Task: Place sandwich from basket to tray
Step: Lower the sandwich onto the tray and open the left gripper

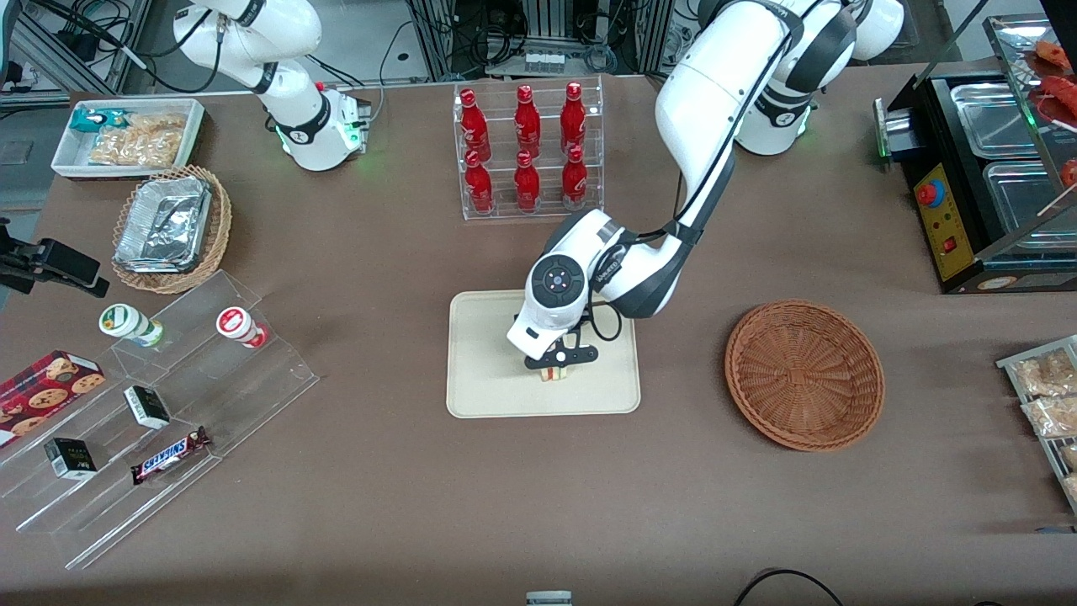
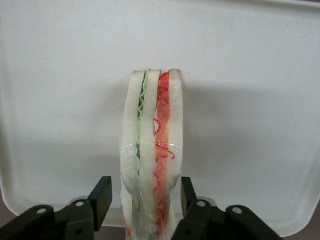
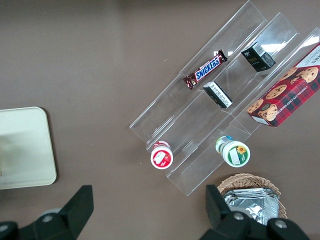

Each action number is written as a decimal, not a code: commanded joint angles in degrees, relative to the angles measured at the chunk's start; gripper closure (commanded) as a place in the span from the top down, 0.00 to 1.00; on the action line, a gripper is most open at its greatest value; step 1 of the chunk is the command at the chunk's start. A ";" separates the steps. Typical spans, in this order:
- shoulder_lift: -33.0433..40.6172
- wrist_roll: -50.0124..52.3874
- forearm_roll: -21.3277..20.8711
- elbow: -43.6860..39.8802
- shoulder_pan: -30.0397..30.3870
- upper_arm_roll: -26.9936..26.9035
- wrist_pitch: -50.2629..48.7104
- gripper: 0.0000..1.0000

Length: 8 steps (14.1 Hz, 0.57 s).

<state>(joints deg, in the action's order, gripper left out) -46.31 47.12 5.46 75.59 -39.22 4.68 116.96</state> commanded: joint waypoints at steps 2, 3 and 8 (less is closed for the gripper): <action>6.30 1.48 -1.06 -0.09 0.02 -2.21 -6.53 1.00; 8.24 0.78 -1.41 -0.27 0.11 -4.22 -9.88 1.00; 15.55 2.01 -0.89 3.77 0.29 -13.54 -19.31 1.00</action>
<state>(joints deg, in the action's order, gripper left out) -32.87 48.06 4.45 75.22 -38.43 -6.00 97.83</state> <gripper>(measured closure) 0.000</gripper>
